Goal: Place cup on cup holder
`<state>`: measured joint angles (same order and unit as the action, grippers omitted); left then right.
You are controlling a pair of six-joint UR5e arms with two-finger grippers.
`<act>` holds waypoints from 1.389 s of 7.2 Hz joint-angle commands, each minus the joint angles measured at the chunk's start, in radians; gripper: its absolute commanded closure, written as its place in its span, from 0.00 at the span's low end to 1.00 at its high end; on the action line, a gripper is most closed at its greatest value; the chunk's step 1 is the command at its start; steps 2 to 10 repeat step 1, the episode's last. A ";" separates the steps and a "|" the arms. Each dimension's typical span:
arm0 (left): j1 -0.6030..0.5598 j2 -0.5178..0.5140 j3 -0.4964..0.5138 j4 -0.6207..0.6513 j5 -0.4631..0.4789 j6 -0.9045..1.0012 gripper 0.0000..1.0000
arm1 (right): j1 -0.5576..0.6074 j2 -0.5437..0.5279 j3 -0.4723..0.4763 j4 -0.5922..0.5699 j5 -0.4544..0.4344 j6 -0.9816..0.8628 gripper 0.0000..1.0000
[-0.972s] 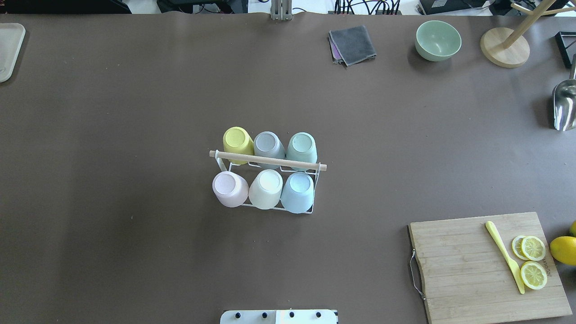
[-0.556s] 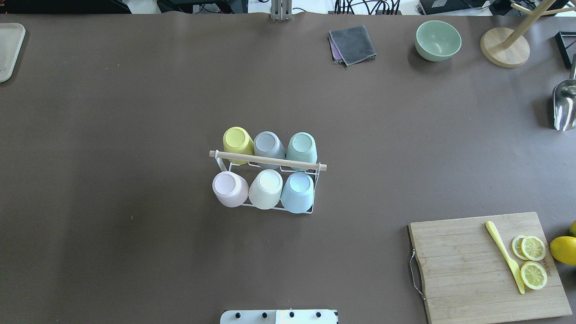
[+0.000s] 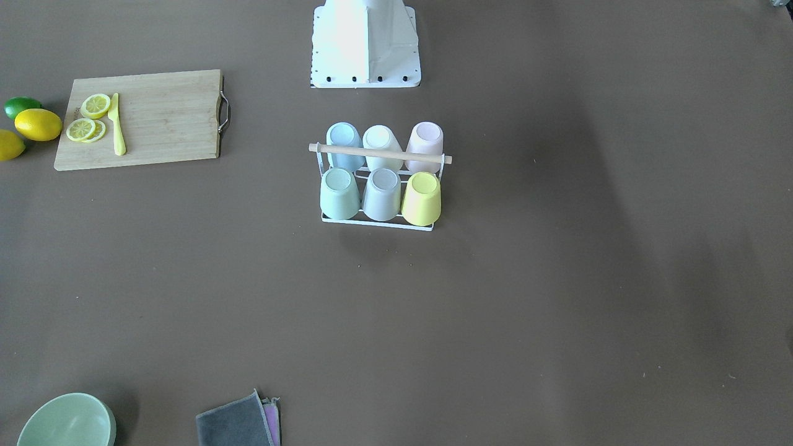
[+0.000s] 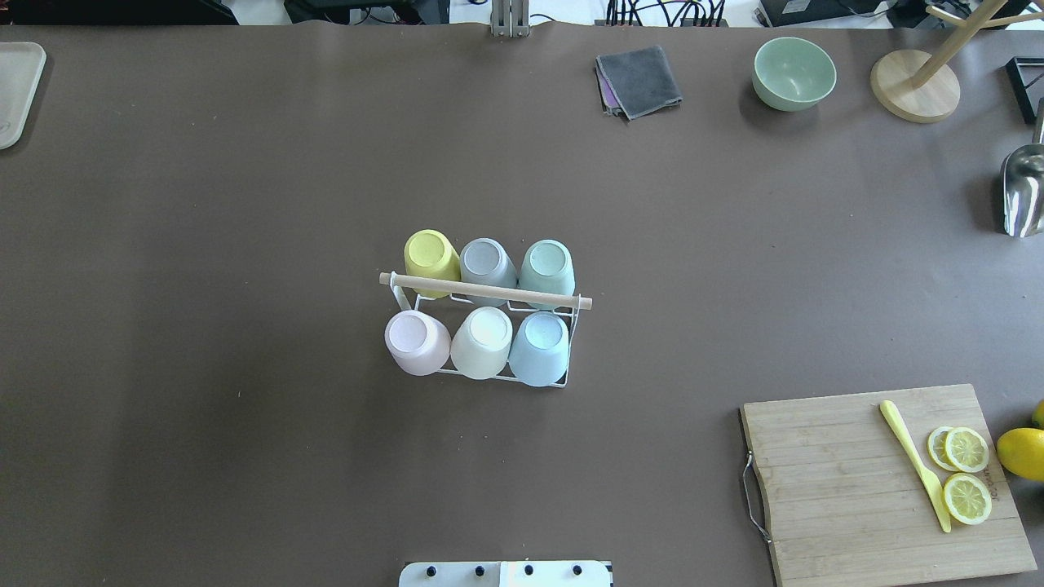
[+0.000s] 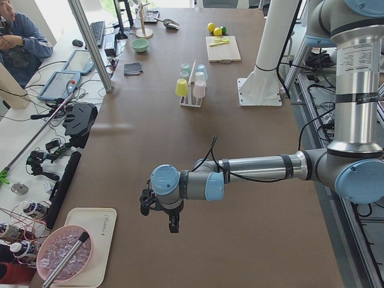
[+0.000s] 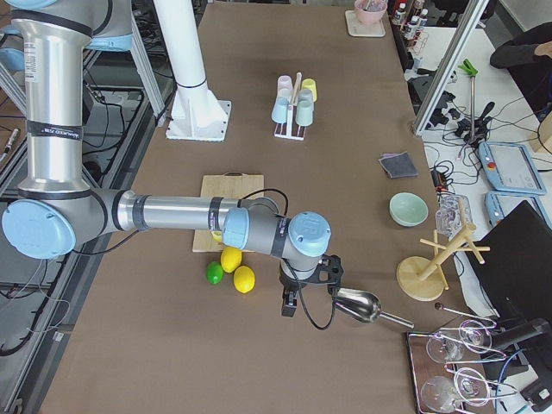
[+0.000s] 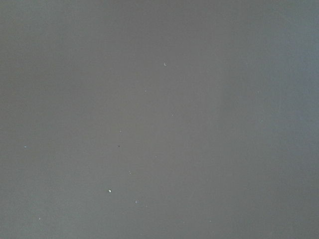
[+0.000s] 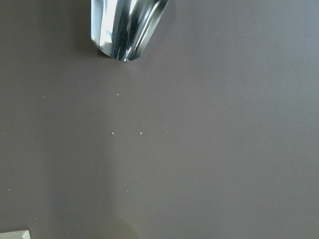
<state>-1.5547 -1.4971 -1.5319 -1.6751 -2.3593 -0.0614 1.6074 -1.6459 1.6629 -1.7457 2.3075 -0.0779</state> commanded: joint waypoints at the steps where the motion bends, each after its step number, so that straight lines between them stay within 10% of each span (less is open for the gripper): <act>1: -0.001 -0.002 0.001 0.000 0.000 0.000 0.01 | 0.000 0.000 -0.003 0.000 0.001 0.001 0.00; 10: -0.001 -0.002 0.001 0.000 0.000 0.000 0.01 | 0.000 0.000 -0.003 0.000 0.001 0.001 0.00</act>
